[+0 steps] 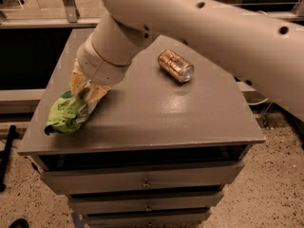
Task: Pick green rice chip bag
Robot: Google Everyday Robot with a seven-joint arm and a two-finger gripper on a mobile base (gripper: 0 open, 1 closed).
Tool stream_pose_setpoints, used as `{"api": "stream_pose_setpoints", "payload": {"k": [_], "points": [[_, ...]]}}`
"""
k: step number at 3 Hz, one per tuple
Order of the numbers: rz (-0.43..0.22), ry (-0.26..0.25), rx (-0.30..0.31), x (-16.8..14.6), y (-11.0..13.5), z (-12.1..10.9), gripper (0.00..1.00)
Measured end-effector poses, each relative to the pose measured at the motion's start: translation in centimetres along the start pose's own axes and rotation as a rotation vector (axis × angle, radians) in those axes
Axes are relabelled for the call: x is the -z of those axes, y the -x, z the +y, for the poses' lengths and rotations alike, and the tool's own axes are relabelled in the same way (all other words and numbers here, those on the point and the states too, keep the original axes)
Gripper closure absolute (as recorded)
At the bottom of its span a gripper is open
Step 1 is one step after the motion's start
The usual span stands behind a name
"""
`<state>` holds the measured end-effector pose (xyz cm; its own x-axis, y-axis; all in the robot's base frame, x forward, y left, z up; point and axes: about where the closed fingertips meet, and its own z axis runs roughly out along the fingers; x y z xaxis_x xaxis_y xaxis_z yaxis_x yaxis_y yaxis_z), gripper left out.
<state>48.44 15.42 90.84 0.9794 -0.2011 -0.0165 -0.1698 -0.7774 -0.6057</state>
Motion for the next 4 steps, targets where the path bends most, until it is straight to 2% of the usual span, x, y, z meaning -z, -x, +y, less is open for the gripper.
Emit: {"api": "stream_pose_setpoints", "payload": {"k": [1,2,3,4], "points": [[-0.066,-0.161,-0.083,1.7,-0.1,-0.4,1.0],[-0.148,-0.343,-0.135,4.2,-0.1,-1.8,1.0],[-0.185,-0.48,-0.136,7.7,0.1,-3.9,1.0],[-0.192,-0.49,-0.138,8.0,0.3,-4.2,1.0]]}}
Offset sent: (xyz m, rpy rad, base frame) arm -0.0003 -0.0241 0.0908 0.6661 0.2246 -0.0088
